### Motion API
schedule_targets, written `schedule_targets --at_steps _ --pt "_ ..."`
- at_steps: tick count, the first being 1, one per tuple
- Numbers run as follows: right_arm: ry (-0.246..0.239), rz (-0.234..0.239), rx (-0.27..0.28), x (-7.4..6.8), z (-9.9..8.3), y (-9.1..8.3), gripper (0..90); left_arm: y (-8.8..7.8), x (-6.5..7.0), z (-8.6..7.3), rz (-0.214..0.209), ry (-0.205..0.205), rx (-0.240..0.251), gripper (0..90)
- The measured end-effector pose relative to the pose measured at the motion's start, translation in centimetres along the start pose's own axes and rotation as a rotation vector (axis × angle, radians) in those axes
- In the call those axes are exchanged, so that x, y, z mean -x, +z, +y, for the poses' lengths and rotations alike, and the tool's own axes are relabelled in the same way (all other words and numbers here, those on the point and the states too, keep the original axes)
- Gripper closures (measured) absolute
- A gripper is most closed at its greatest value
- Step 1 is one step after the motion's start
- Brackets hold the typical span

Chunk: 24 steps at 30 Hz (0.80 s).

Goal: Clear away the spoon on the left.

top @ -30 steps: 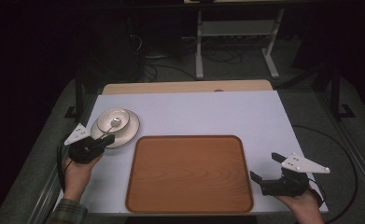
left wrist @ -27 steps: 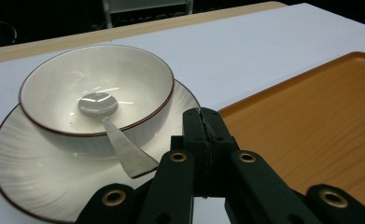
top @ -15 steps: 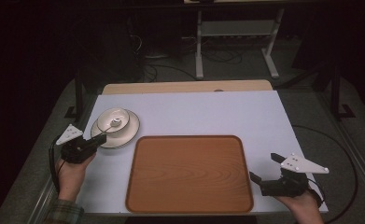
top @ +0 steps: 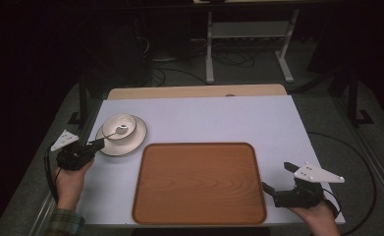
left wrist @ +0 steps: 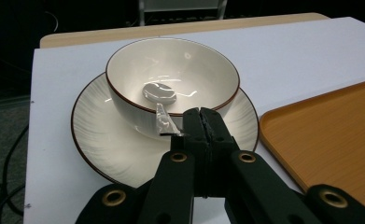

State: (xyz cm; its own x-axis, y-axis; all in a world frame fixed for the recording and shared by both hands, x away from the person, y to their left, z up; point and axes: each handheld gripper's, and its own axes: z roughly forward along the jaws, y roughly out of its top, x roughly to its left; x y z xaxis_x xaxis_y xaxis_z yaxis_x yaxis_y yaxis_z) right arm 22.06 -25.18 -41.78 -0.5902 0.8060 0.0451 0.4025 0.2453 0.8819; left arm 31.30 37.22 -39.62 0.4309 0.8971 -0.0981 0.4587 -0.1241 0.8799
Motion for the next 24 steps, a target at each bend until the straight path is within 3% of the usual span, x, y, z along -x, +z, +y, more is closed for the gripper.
schedule_targets --at_steps 6,10,24 --pt "0.003 -0.001 0.002 0.0 0.0 -0.1 0.0 0.5 -0.5 0.2 0.014 -0.021 0.003 89.4" --pt "0.008 -0.002 0.004 0.1 -0.1 -0.1 0.0 0.8 -1.2 0.4 0.004 -0.072 0.013 89.4" --pt "0.015 -0.003 0.001 0.3 -0.2 -0.1 0.0 1.1 -2.9 1.2 0.051 -0.073 0.014 89.4"
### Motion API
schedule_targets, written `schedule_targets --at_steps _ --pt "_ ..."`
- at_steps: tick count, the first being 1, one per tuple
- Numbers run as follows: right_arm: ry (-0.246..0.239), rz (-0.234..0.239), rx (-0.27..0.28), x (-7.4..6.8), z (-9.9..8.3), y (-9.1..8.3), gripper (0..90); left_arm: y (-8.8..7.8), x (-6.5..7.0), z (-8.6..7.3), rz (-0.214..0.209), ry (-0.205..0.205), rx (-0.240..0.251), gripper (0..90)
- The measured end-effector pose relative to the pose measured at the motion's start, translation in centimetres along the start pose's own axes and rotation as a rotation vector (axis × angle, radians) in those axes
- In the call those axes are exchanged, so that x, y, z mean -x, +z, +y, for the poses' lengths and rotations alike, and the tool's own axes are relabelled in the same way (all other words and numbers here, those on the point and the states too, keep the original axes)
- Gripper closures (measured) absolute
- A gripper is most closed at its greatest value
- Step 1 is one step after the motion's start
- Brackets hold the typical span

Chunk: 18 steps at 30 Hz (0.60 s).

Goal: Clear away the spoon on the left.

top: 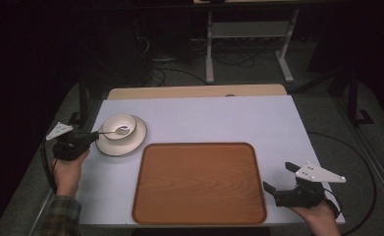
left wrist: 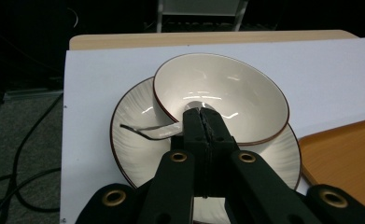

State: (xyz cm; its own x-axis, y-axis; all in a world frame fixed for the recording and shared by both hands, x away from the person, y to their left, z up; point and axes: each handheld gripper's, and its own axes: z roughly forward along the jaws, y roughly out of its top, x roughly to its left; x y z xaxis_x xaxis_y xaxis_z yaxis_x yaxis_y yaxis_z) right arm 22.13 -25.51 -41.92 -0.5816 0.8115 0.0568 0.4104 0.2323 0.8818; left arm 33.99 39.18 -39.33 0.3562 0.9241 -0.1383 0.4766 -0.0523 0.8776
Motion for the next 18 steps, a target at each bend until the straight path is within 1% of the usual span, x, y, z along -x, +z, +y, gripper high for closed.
schedule_targets --at_steps 8,14,18 --pt "0.002 0.000 -0.001 0.0 -0.1 0.0 0.0 0.7 -0.2 0.5 0.018 0.017 -0.014 89.4" --pt "0.002 -0.001 -0.002 0.1 -0.1 0.0 0.0 1.3 -0.4 1.0 0.023 0.015 -0.012 89.4" --pt "0.003 -0.003 -0.001 0.1 -0.1 -0.1 0.0 1.6 -0.5 1.4 0.032 0.017 -0.020 89.4"
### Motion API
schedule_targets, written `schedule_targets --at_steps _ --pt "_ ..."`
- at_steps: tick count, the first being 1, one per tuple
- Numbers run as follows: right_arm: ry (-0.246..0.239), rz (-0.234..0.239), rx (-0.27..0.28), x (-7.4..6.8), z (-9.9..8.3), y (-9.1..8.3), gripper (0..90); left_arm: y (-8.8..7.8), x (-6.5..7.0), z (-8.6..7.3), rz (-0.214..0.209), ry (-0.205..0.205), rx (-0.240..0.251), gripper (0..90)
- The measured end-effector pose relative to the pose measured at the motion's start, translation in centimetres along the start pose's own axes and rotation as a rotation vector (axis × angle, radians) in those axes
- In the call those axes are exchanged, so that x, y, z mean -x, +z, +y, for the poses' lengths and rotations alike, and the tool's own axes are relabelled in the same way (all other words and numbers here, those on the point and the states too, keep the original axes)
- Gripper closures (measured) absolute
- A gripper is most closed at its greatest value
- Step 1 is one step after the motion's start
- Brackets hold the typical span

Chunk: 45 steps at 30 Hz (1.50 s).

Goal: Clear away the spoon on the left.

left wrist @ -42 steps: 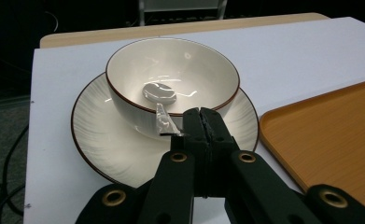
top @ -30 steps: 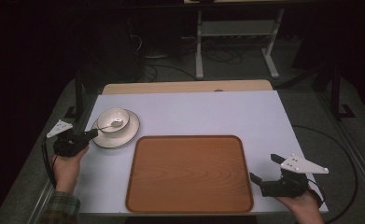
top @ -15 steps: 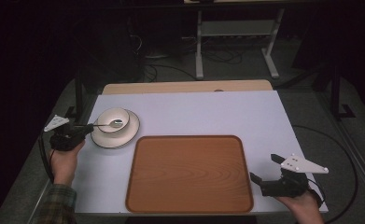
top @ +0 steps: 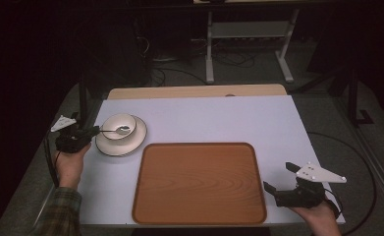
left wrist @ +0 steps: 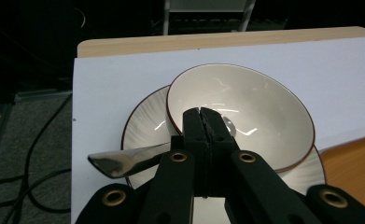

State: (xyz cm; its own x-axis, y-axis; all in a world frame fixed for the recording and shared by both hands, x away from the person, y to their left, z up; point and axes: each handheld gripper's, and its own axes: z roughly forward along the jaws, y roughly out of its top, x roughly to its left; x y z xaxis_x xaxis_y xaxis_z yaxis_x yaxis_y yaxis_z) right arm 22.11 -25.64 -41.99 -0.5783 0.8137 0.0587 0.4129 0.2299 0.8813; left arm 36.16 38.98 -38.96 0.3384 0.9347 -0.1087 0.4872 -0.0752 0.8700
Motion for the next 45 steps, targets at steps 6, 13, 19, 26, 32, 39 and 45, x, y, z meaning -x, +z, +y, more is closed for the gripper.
schedule_targets --at_steps 6,13,19,26,32,39,45 --pt "-0.001 -0.001 -0.002 0.0 0.0 0.0 0.0 0.4 -0.4 0.4 0.020 0.007 -0.011 89.4" --pt "0.002 -0.001 -0.005 0.0 -0.1 0.0 0.0 0.9 -1.2 0.8 0.038 0.008 -0.018 89.4" --pt "0.003 -0.005 -0.006 0.1 -0.2 0.0 0.0 1.8 -1.8 1.3 0.058 0.016 -0.038 89.4" --pt "0.006 -0.005 -0.011 0.1 -0.2 0.1 0.0 2.6 -2.0 1.6 0.069 0.030 -0.062 89.3" --pt "0.004 -0.005 -0.011 0.1 -0.3 0.0 0.0 2.8 -2.3 1.7 0.071 0.018 -0.060 88.9" --pt "0.002 -0.009 -0.011 0.1 -0.3 -0.1 0.0 1.7 -2.0 1.7 0.057 -0.018 -0.030 78.5" --pt "0.002 -0.012 -0.010 0.1 -0.3 -0.2 0.0 0.6 -1.5 1.0 0.034 -0.054 -0.023 67.5"
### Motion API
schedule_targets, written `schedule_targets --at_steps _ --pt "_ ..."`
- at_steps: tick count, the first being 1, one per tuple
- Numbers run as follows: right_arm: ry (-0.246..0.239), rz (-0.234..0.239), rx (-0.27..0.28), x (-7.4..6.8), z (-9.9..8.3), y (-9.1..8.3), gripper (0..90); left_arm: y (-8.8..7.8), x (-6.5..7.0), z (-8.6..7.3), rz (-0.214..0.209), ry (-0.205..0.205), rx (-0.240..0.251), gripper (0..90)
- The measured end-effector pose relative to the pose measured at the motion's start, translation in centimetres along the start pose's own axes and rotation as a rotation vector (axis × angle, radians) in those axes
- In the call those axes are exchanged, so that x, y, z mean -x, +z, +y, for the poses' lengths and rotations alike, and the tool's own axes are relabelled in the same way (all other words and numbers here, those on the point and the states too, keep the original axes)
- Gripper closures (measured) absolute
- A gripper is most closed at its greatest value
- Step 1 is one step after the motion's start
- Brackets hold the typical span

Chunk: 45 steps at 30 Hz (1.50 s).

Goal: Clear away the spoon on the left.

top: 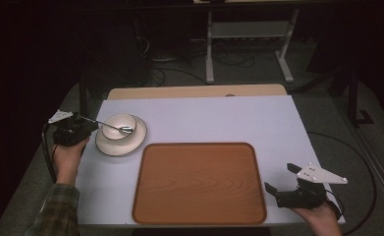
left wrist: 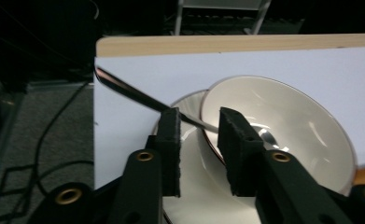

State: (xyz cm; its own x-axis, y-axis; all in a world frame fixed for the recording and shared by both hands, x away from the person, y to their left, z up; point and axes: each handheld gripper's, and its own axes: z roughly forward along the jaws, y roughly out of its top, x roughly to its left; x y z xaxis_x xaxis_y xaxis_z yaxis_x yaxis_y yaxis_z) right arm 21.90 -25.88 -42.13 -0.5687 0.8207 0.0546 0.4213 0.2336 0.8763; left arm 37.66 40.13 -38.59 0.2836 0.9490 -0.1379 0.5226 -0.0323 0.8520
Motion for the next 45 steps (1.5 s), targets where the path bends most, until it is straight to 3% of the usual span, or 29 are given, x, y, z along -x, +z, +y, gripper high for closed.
schedule_targets --at_steps 2,4,10,18,26,37,40,45 --pt "-0.001 0.000 0.000 0.0 0.0 0.0 0.0 -0.1 0.0 -0.2 -0.003 -0.005 0.000 66.1" --pt "0.000 0.001 -0.002 0.0 0.0 0.0 0.0 0.2 0.0 -0.8 -0.007 -0.020 -0.017 58.9" --pt "-0.004 0.003 -0.002 -0.1 0.0 0.1 0.0 1.5 0.2 -0.8 0.010 -0.004 -0.018 47.6" --pt "-0.001 0.001 -0.003 0.0 -0.1 0.0 0.0 2.8 0.1 -0.2 0.019 -0.001 -0.023 45.5" --pt "-0.001 0.000 -0.006 0.1 -0.1 0.0 0.0 3.6 -0.2 -0.1 0.001 -0.034 -0.002 53.6" --pt "-0.002 0.000 -0.007 0.1 -0.1 0.0 0.0 3.5 -0.3 -0.2 -0.001 -0.038 -0.003 63.1" --pt "-0.003 0.000 -0.007 0.1 -0.1 0.0 0.0 3.5 -0.1 -0.1 0.000 -0.027 -0.008 69.2" --pt "-0.002 -0.001 -0.006 0.1 -0.1 0.0 0.0 3.6 0.0 -0.1 0.000 -0.023 -0.009 70.3"
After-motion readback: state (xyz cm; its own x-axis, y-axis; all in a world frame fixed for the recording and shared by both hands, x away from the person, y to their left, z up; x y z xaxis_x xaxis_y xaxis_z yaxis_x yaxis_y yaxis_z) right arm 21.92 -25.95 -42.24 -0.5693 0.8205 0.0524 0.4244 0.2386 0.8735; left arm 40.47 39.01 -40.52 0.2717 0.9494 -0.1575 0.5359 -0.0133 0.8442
